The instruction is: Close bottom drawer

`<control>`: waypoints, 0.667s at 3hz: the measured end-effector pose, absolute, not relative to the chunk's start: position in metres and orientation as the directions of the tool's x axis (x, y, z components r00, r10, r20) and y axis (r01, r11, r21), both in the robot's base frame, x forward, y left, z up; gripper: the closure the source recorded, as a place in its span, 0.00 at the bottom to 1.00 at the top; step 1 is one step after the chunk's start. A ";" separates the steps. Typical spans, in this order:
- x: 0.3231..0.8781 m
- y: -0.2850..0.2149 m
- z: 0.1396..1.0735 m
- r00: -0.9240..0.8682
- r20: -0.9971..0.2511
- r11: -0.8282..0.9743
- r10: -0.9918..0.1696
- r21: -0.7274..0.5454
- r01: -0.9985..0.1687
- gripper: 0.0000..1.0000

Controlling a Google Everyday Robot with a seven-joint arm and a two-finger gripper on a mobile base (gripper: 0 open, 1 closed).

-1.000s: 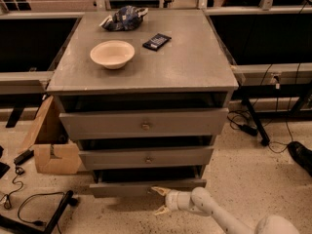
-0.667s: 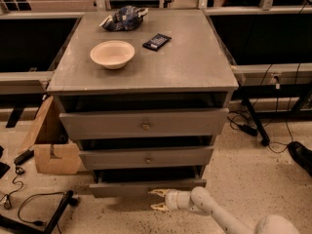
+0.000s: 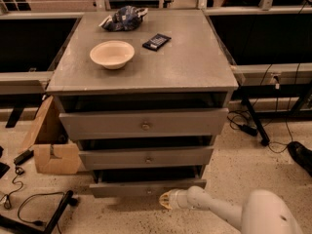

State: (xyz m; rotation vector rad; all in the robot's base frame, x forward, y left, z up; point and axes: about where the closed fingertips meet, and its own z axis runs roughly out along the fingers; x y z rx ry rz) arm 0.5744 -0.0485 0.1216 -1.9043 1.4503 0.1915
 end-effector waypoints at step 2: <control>0.613 -0.088 0.088 0.278 -0.395 -0.062 -0.876 -0.478 -0.876 1.00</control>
Offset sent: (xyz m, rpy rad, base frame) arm 0.1188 -0.0922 -0.0593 -0.1524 -0.1251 -0.2954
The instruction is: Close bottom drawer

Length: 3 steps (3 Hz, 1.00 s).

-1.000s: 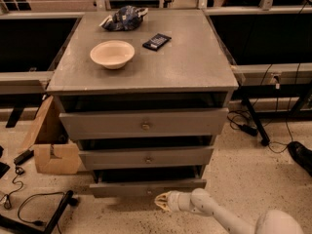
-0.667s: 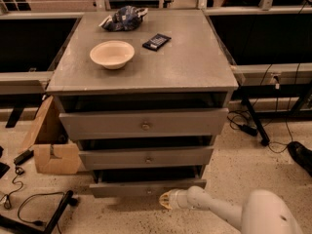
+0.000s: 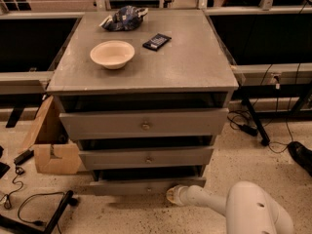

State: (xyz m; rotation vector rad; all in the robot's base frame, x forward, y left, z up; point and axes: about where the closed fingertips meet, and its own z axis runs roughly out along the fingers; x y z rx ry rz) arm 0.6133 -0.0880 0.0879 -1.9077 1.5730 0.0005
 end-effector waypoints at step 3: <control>0.551 -0.104 0.064 0.252 -0.383 -0.093 -0.889 -0.386 -0.918 1.00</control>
Offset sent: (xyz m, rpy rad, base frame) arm -0.0525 -0.0086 -0.0220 -0.0425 0.0926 0.0195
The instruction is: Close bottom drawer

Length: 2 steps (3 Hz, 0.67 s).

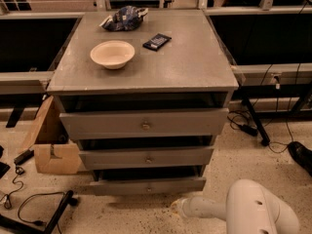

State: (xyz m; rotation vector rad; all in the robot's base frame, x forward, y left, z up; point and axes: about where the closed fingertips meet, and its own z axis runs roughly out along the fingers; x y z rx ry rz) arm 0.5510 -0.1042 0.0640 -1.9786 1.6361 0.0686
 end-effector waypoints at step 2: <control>0.559 -0.090 0.051 0.323 -0.413 -0.140 -0.851 -0.416 -0.899 1.00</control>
Offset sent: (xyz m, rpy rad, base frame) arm 0.0787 0.0235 -0.0048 0.0871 -0.1366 0.1299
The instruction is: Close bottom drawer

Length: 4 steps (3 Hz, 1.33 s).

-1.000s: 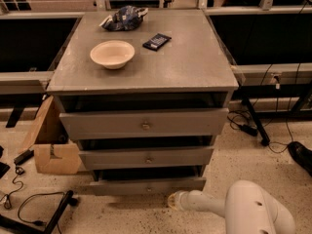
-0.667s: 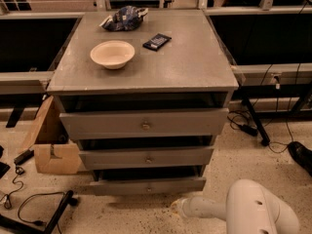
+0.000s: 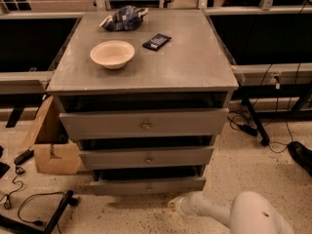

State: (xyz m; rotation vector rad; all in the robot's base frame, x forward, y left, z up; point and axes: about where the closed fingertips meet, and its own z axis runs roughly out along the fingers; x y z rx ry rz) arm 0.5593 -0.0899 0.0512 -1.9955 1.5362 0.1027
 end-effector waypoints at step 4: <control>0.622 -0.069 0.067 0.406 -0.411 -0.175 -0.817 -0.494 -0.852 1.00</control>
Offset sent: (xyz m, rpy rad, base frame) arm 0.2144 0.0328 0.0343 0.0418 -0.1815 0.1053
